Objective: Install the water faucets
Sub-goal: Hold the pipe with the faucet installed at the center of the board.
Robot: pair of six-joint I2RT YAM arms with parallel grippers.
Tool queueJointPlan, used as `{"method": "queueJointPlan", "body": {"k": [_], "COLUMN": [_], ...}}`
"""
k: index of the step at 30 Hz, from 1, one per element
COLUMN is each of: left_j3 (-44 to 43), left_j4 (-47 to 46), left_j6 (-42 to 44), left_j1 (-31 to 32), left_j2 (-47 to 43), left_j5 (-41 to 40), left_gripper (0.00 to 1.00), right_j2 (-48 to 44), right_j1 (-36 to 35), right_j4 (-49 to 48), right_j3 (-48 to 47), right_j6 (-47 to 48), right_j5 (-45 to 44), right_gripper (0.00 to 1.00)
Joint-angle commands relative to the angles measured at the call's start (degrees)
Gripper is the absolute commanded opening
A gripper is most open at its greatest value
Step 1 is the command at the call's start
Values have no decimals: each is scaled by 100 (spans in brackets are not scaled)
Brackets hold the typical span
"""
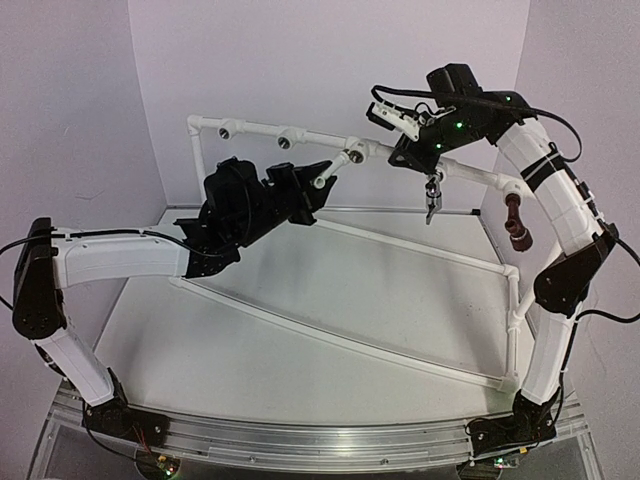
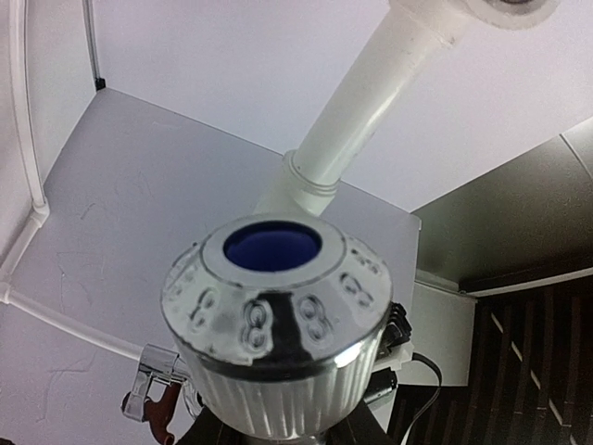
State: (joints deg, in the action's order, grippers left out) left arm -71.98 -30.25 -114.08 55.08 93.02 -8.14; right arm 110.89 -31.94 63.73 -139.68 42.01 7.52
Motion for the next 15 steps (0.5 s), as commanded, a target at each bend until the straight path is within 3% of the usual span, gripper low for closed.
{"method": "queueJointPlan", "body": {"k": [1, 15], "left_j3": [-208, -349], "left_j4": [-396, -395], "left_j6": [-556, 31], "left_j1": [107, 323], "left_j2": [144, 186], "left_j5": [-289, -1082], "left_gripper": [0, 0], "right_j2": [-78, -129], "right_j1": [-98, -351], "right_j4": [-555, -615], "right_j3": [118, 256], "right_j6": [-985, -1218], "right_j5": [-177, -393], "right_gripper": [0, 0]}}
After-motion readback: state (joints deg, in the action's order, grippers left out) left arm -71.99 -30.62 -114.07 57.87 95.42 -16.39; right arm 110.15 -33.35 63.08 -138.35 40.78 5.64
